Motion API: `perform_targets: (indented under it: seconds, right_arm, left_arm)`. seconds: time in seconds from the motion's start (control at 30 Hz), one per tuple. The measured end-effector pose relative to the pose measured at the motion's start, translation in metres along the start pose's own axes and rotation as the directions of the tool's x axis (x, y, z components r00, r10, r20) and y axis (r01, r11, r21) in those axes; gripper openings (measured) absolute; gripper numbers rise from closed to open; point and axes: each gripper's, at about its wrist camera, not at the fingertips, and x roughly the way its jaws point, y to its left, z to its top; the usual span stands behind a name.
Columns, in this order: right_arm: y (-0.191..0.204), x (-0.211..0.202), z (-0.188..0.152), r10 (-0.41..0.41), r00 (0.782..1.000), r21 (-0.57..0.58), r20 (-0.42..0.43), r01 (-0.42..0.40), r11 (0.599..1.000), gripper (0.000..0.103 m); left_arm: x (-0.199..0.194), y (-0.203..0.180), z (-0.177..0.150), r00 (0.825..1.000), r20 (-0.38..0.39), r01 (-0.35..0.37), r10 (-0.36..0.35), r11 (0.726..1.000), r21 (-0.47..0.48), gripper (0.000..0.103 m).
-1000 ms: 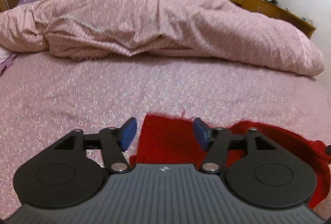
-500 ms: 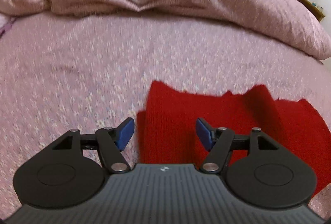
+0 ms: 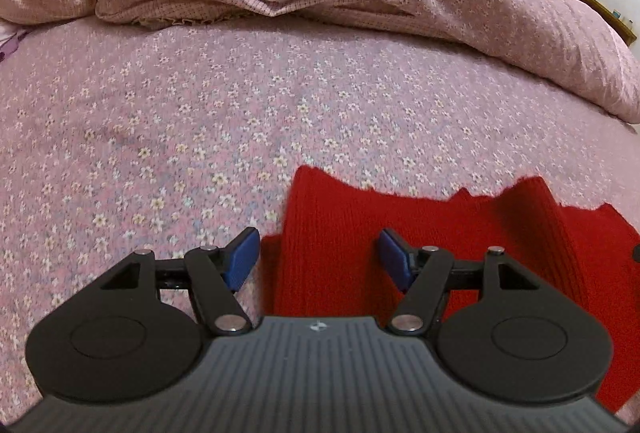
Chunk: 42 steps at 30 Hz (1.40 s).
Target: Fold small clothes
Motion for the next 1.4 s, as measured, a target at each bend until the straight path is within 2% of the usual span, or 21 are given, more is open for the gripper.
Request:
perform_targets:
  seconds: [0.07,0.1,0.13,0.17,0.23,0.27,0.33,0.4,0.47,0.57,0.67,0.83,0.97,1.03,1.23,1.33,1.4]
  right_arm:
    - [0.000,0.007,0.002,-0.012,1.000,-0.008,-0.004,0.012,1.000,0.047]
    - [-0.001,0.010,0.002,-0.025,1.000,-0.002,-0.003,0.025,1.000,0.041]
    - [-0.004,0.011,0.002,-0.038,0.999,0.012,0.003,0.038,0.999,0.023]
    - [-0.007,0.011,0.003,-0.037,0.999,0.031,0.013,0.036,0.999,0.019]
    - [-0.012,0.002,0.001,-0.018,0.998,0.075,0.060,0.014,0.997,0.014]
    - [-0.010,-0.008,0.000,-0.020,0.994,0.062,0.109,0.013,0.998,0.013]
    - [-0.008,-0.030,-0.004,-0.031,0.979,0.046,0.203,0.022,0.999,0.013]
    - [-0.014,-0.040,-0.009,-0.080,0.969,0.078,0.233,0.064,0.995,0.013]
    - [-0.026,-0.033,-0.013,-0.127,0.972,0.116,0.197,0.105,0.988,0.013]
    - [-0.033,-0.012,-0.022,-0.163,0.980,0.088,0.117,0.153,0.984,0.014]
    - [-0.031,-0.008,-0.025,-0.182,0.975,0.062,0.128,0.176,0.983,0.019]
    - [-0.030,-0.026,-0.021,-0.188,0.973,0.120,0.131,0.173,0.978,0.023]
    - [-0.012,-0.060,-0.022,-0.248,0.948,0.079,0.197,0.237,0.968,0.023]
    - [-0.002,-0.076,-0.025,-0.237,0.945,0.051,0.226,0.231,0.972,0.023]
    - [0.027,-0.101,-0.050,-0.148,0.966,-0.031,0.214,0.158,0.987,0.023]
    - [0.033,-0.096,-0.066,-0.142,0.975,-0.070,0.169,0.156,0.985,0.023]
    - [0.032,-0.090,-0.076,-0.180,0.974,-0.087,0.140,0.193,0.977,0.022]
  left_arm:
    - [0.006,-0.001,0.002,1.000,-0.003,-0.001,0.001,1.000,0.003,0.071]
    - [0.008,-0.001,0.003,1.000,-0.004,0.005,-0.005,1.000,0.007,0.065]
    - [0.008,-0.002,0.003,1.000,0.006,0.013,-0.013,1.000,0.013,0.046]
    - [0.006,-0.003,0.004,1.000,0.023,0.013,-0.013,1.000,0.018,0.040]
    - [0.000,-0.004,0.004,0.998,0.062,0.008,-0.010,1.000,0.026,0.018]
    - [-0.003,-0.002,0.005,0.997,0.079,0.013,-0.015,1.000,0.025,0.013]
    - [-0.002,0.000,0.008,0.996,0.087,0.007,-0.010,1.000,0.024,0.012]
    - [0.006,0.000,0.010,0.997,0.081,-0.024,0.022,0.999,0.031,0.012]
    - [0.019,-0.001,0.010,0.997,0.060,-0.058,0.056,0.998,0.031,0.012]
    - [0.033,-0.007,0.003,0.991,0.059,-0.123,0.118,0.990,0.074,0.012]
    - [0.033,-0.009,0.000,0.988,0.073,-0.141,0.134,0.985,0.099,0.013]
    - [0.003,-0.011,0.004,0.990,0.087,-0.123,0.113,0.985,0.124,0.014]
    - [-0.037,-0.015,-0.005,0.991,0.103,-0.103,0.089,0.985,0.140,0.015]
    - [-0.052,-0.015,-0.013,0.993,0.094,-0.088,0.076,0.988,0.130,0.018]
    - [-0.079,-0.012,-0.047,0.999,0.040,0.011,-0.014,0.998,0.068,0.023]
    - [-0.083,-0.015,-0.064,0.998,0.065,-0.012,0.004,0.993,0.116,0.024]
    - [-0.082,-0.019,-0.069,0.997,0.071,-0.035,0.024,0.987,0.155,0.025]
